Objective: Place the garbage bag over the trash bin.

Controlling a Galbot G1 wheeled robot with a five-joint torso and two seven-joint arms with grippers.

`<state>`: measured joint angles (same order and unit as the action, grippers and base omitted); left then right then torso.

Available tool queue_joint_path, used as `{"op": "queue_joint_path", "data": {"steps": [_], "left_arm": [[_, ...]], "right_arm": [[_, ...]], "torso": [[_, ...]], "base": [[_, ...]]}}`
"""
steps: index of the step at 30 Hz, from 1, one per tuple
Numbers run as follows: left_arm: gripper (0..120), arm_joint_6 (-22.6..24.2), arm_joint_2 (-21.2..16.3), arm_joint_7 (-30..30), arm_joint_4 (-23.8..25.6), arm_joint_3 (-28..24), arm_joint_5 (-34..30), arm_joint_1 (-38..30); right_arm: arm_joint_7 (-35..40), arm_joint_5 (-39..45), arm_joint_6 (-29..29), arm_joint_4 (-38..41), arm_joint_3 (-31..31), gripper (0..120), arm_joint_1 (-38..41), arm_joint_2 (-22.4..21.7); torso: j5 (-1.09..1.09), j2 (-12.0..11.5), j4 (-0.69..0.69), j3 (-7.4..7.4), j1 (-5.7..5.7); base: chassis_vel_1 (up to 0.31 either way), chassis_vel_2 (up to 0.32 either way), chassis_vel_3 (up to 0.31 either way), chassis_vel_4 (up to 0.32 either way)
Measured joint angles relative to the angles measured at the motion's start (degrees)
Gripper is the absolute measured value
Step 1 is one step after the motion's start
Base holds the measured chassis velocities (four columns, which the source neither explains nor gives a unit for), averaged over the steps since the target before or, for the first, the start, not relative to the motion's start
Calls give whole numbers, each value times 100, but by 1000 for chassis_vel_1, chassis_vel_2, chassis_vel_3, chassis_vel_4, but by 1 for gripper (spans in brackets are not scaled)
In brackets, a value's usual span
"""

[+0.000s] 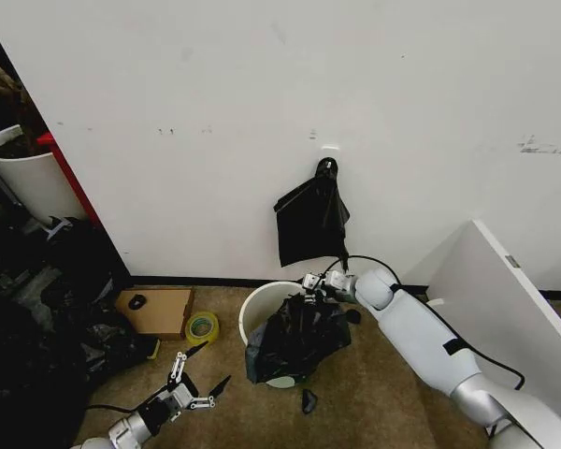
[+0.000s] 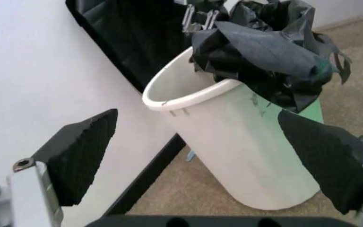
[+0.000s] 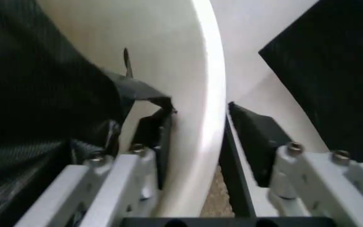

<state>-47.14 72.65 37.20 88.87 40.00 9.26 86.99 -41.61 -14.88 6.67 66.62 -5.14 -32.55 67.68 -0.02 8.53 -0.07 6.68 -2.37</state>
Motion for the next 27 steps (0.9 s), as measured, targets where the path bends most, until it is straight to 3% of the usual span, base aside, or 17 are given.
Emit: {"op": "queue_joint_path", "data": {"steps": [2,6,10,15,16,20,22,23,27], "left_arm": [[100,0,-8,-45,0,-10,4,-7],[100,1,-22,-120,-30,-43,19,-16],[100,1,-39,-194,-43,-77,23,-16],[100,1,-91,-317,-75,-126,24,-31],[100,1,-91,-317,-75,-126,24,-31],[100,1,-123,-388,-92,-218,12,-71],[100,1,-134,-404,-92,-259,0,-92],[100,1,-134,-404,-92,-259,0,-92],[100,1,-159,-432,-103,-342,-19,-146]], "right_arm": [[45,14,53,83,48,22,-74,-46],[248,115,268,270,95,13,-237,-126],[628,510,691,531,151,12,-448,-195],[1808,1995,1849,1319,394,6,-974,-353],[1808,1995,1849,1319,394,6,-974,-353],[3723,3951,3446,2296,822,4,-1541,-400],[4511,4605,3574,2546,972,3,-1804,-401],[4511,4605,3574,2546,972,3,-1804,-401],[6380,6036,3545,3056,1336,3,-2306,-278]], "torso": [[0,0,0,0,0],[0,0,1,-1,1],[0,0,1,-1,1],[1,0,-1,0,1],[1,0,-1,0,1],[0,0,1,-1,1],[-1,0,-1,0,1],[-1,0,-1,0,1],[0,0,0,0,1]], "base": [[0,0,0,0],[0,0,0,0],[0,0,0,0],[0,0,0,0],[0,0,0,0],[0,0,0,0],[0,0,0,0],[0,0,0,0],[0,0,0,0]]}}
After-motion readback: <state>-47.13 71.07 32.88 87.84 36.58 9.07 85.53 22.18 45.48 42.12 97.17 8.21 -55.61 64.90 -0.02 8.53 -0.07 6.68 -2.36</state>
